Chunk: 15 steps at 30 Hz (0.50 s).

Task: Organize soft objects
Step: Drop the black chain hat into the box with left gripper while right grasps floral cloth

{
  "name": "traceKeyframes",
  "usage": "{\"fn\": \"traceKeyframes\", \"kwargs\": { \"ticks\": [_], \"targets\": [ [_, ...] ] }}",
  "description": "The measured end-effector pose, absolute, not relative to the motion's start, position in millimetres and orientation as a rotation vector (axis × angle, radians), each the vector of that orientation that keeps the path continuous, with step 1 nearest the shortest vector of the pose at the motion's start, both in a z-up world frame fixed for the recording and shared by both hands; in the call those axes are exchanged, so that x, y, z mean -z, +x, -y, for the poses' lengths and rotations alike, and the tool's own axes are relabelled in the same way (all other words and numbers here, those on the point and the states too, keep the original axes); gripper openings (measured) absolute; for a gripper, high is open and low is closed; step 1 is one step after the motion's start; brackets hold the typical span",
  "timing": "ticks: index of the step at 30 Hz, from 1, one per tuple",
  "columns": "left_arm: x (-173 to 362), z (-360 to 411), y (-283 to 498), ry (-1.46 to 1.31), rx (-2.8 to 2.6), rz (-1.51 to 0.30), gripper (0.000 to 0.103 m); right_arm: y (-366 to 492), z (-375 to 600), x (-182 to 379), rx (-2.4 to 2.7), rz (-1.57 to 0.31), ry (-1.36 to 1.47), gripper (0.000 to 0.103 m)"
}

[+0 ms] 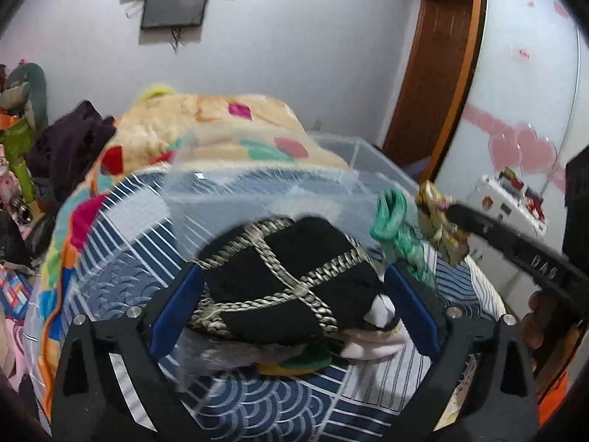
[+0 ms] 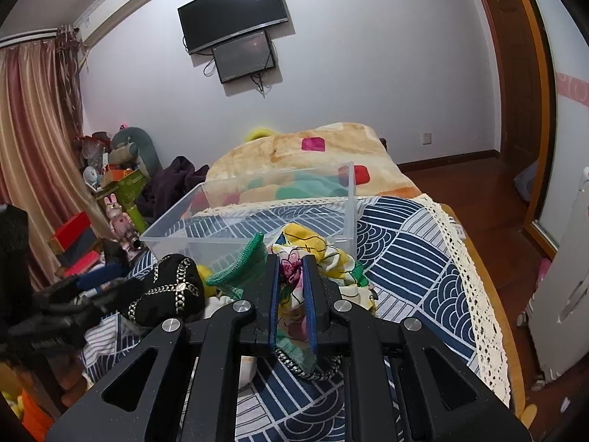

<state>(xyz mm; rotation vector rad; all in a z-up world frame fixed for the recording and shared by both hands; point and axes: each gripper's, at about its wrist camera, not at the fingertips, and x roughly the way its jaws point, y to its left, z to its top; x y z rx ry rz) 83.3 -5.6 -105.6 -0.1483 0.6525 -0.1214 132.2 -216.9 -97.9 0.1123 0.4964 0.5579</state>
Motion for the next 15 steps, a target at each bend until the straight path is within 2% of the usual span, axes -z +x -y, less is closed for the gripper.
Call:
{"fn": "traceKeyframes", "kwargs": {
  "ticks": [6,13,15],
  "targets": [
    [119,13,89,-0.089,0.069,-0.667,0.098,131,218,98,-0.565,-0.490,0.119,0.011],
    [113,-8,82,-0.139,0.067,-0.647,0.049,127,219,95,-0.566,-0.478,0.120,0.011],
    [110,-16,80,-0.162,0.068,-0.645,0.040,125,219,93,-0.567,-0.472,0.121,0.011]
  ]
}}
